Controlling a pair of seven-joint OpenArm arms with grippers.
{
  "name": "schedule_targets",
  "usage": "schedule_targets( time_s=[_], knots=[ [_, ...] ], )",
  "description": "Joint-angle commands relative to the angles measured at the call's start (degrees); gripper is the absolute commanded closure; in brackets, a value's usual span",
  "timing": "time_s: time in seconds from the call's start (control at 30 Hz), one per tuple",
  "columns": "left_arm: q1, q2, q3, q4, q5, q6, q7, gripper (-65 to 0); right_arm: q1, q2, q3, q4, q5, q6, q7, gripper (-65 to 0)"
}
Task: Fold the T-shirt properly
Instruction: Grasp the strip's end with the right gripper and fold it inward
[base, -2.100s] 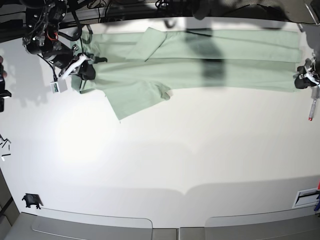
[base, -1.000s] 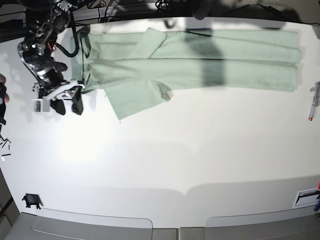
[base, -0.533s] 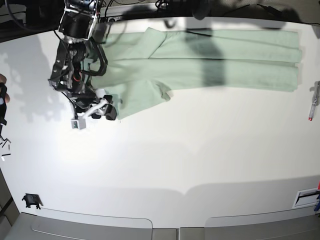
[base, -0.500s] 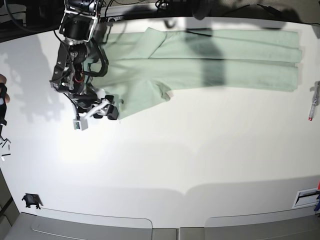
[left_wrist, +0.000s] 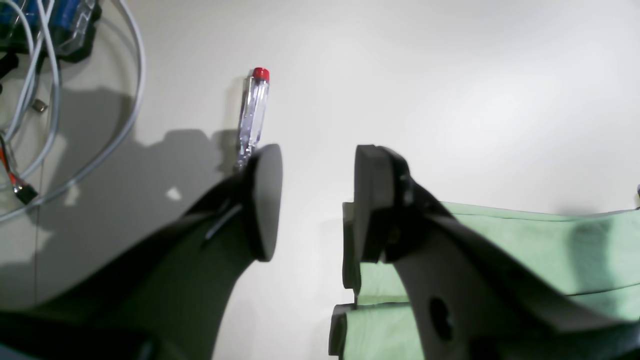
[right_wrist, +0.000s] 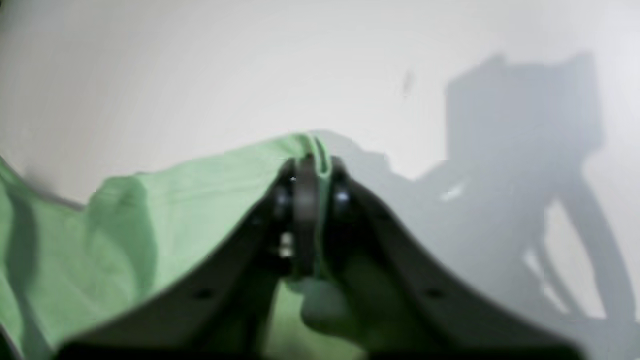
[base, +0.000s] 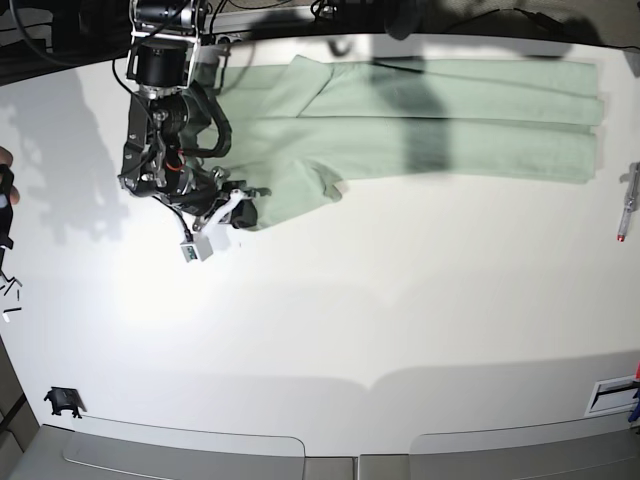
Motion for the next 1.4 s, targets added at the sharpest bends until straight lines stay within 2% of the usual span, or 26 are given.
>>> schedule_targets(
  time_s=[0.0, 0.1, 0.2, 0.33, 0.6, 0.73, 0.83, 1.03, 1.17, 1.33, 1.37],
  knots=[
    [-0.6, -1.9, -0.6, 0.8, -1.0, -0.2, -1.3, -22.2, 1.0, 0.5, 0.0, 0.6, 0.4, 0.3, -1.2, 0.0],
    [-0.6, -1.9, -0.6, 0.8, -1.0, -0.2, -1.3, -22.2, 0.8, 0.5, 0.0, 1.0, 5.4, 0.4, -4.8, 0.0],
    [-0.6, -1.9, -0.6, 0.8, -1.0, -0.2, -1.3, -22.2, 0.5, 0.5, 0.0, 2.5, 10.2, 2.3, -8.3, 0.0],
    [-0.6, -1.9, -0.6, 0.8, 0.0, -0.2, -1.3, -22.2, -1.2, 0.4, 0.0, 7.9, 14.7, 2.4, -12.5, 0.0],
    [-0.6, -1.9, -0.6, 0.8, 2.0, -0.2, -1.4, -22.2, -14.6, 0.4, 0.0, 31.1, 16.8, 2.3, -12.8, 0.0],
    [-0.6, -1.9, -0.6, 0.8, 2.0, -0.2, -1.8, -22.2, -22.1, 0.4, -0.1, 38.1, 18.8, 2.3, -12.8, 0.0],
    [-0.6, -1.9, -0.6, 0.8, 2.0, -0.2, -1.8, -22.2, -27.3, -0.7, -0.1, 39.6, 20.0, 2.3, -12.8, 0.0],
    [-0.6, -1.9, -0.6, 0.8, 2.0, -0.2, -1.8, -22.2, -34.2, -5.1, -0.1, 39.6, 23.4, 2.3, -12.8, 0.0],
    [-0.6, -1.9, -0.6, 0.8, 2.0, -0.2, -1.9, -22.2, -34.9, -6.9, -0.1, 39.6, 23.4, 2.3, -12.8, 0.0],
    [-0.6, -1.9, -0.6, 0.8, 2.0, -0.2, -2.2, -22.2, -34.9, -7.0, -0.1, 39.6, 23.5, 2.3, -12.9, 0.0],
    [-0.6, -1.9, -0.6, 0.8, 2.0, -0.2, -2.2, -22.2, -34.9, -7.0, -0.1, 39.6, 24.1, 2.3, -12.9, -8.0]
  ],
)
